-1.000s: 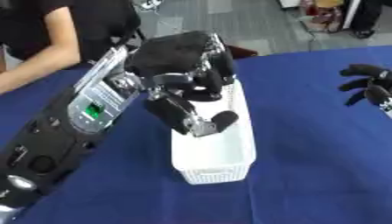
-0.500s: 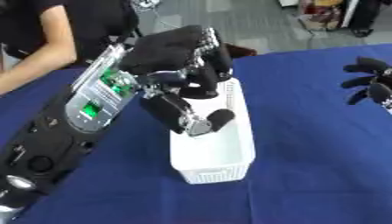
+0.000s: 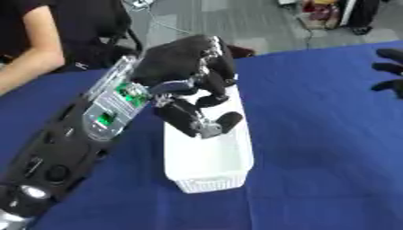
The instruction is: Pick up objects on the table and place them in the box.
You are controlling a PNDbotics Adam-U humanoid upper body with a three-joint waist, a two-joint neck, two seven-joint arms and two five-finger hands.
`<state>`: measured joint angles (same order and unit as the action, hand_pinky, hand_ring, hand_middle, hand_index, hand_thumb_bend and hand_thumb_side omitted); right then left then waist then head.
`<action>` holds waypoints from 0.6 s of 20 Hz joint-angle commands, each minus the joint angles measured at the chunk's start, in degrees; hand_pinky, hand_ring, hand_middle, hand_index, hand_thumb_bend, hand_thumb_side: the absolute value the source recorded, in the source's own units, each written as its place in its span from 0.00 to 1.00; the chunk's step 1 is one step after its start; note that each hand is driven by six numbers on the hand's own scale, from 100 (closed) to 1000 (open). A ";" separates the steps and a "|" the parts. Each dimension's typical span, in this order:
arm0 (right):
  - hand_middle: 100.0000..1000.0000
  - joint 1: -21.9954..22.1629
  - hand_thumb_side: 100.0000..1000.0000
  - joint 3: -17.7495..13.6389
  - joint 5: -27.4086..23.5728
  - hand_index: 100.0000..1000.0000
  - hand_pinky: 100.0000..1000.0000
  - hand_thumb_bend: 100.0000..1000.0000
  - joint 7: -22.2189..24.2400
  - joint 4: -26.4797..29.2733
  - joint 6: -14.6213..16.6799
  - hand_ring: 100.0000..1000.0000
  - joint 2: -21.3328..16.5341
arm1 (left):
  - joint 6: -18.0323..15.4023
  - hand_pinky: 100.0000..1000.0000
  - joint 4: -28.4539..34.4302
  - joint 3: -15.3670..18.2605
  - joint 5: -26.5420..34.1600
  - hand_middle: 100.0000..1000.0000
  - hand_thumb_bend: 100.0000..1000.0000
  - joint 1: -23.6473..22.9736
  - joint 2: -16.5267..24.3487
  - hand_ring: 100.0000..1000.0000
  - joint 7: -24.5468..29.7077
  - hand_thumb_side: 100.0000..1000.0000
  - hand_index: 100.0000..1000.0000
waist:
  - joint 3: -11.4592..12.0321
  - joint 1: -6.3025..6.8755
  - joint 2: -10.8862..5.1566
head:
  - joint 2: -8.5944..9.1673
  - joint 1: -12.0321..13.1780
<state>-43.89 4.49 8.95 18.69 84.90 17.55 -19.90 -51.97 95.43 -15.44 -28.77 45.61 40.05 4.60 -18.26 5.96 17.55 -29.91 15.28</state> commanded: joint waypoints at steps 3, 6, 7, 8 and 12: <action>0.97 -1.33 0.76 -0.40 1.28 1.00 0.80 0.00 -1.75 1.87 0.64 0.91 -0.19 | 0.00 0.58 -1.31 -0.57 -6.80 0.67 0.00 -0.05 0.20 0.64 2.47 0.22 0.67 | -0.07 -0.28 -0.79 | 1.07 0.76; 0.97 -1.21 0.76 -0.37 1.15 1.00 0.79 0.00 -1.64 1.95 0.63 0.90 -0.15 | 0.00 0.67 -2.36 -1.15 -9.48 0.75 0.00 -0.87 -0.06 0.72 4.29 0.29 0.73 | -0.07 -0.33 -0.71 | 1.04 0.83; 0.96 -1.19 0.76 -0.38 1.06 1.00 0.79 0.00 -1.54 1.98 0.62 0.90 -0.13 | 0.00 0.71 -2.91 -1.44 -10.33 0.78 0.00 -1.23 -0.23 0.75 5.06 0.30 0.74 | -0.03 -0.38 -0.69 | 1.02 0.83; 0.96 -1.16 0.76 -0.41 0.98 1.00 0.78 0.00 -1.47 1.99 0.60 0.90 -0.13 | 0.00 0.72 -3.27 -1.63 -10.96 0.79 0.00 -1.44 -0.40 0.77 5.62 0.35 0.75 | 0.01 -0.42 -0.69 | 1.00 0.82; 0.96 -0.93 0.76 -0.64 0.69 1.00 0.78 0.00 -1.35 1.91 0.46 0.89 -0.27 | 0.00 0.72 -4.25 -1.76 -12.40 0.80 0.00 -2.21 -0.67 0.77 6.86 0.36 0.76 | 0.31 -0.59 -0.90 | 0.98 0.77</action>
<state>-44.02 4.47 9.82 17.25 85.79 18.06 -19.47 -51.55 90.94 -17.36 -40.59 42.85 38.91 10.70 -17.96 5.84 17.75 -29.52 15.33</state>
